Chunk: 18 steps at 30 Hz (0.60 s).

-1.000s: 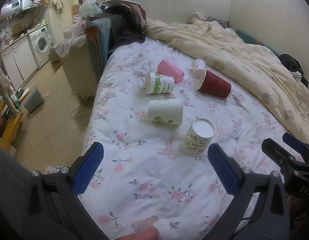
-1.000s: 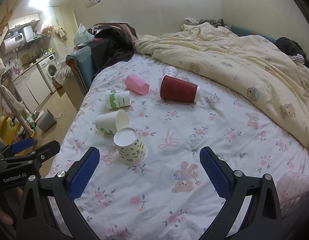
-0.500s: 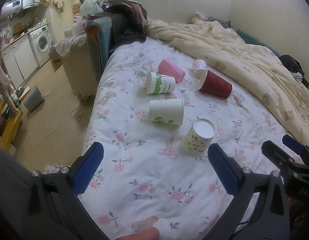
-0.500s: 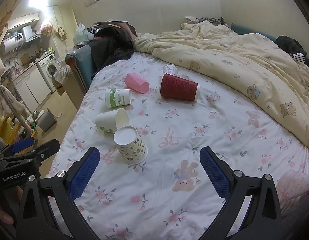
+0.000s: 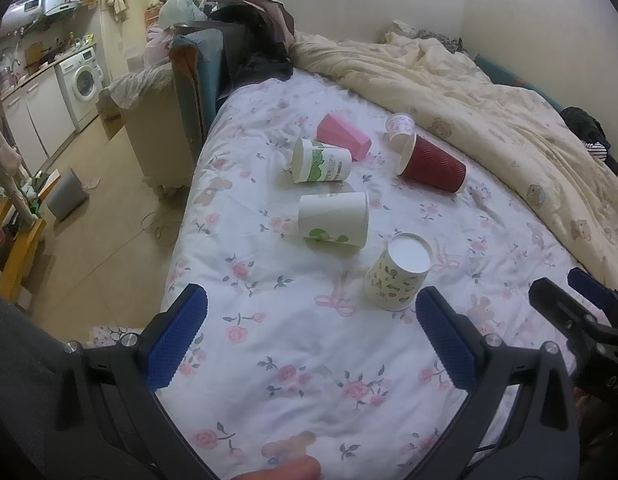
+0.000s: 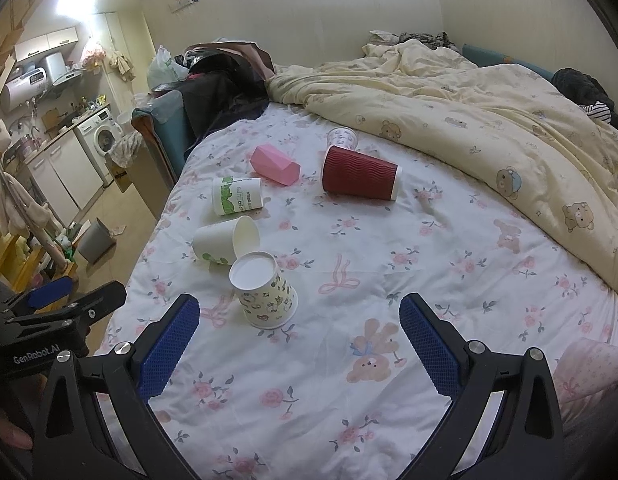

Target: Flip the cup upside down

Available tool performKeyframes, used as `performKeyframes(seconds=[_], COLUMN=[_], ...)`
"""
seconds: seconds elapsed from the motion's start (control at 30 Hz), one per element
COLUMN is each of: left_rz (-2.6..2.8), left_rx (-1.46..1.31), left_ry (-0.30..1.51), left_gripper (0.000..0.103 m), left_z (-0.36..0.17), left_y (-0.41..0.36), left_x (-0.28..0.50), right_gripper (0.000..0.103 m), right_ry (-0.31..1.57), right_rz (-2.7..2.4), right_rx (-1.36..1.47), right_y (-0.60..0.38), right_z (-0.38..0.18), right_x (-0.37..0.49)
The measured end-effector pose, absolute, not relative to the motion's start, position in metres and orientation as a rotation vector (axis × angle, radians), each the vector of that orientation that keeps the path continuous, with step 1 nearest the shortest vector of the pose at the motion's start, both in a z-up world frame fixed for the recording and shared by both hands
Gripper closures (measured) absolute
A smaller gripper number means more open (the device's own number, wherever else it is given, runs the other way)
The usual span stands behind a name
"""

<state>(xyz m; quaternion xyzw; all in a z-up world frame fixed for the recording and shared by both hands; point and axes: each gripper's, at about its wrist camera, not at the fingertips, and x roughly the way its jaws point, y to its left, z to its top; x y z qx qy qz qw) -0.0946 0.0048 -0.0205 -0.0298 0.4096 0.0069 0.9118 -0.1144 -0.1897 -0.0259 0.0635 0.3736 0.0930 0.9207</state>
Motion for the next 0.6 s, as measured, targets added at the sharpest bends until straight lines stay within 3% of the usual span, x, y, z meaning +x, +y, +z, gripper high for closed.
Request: performKeyframes(seconds=[0.6], left_rz=[0.008], left_rx=[-0.073], left_ry=[0.847], left_gripper=[0.0], left_z=[-0.0256], left_y=[0.0013], left_x=[-0.0932], right_gripper=[0.001], right_ry=[0.802], right_rz=[0.23], right_rx=[0.154], right_y=[-0.1845], right_z=[-0.0249], right_x=[-0.11])
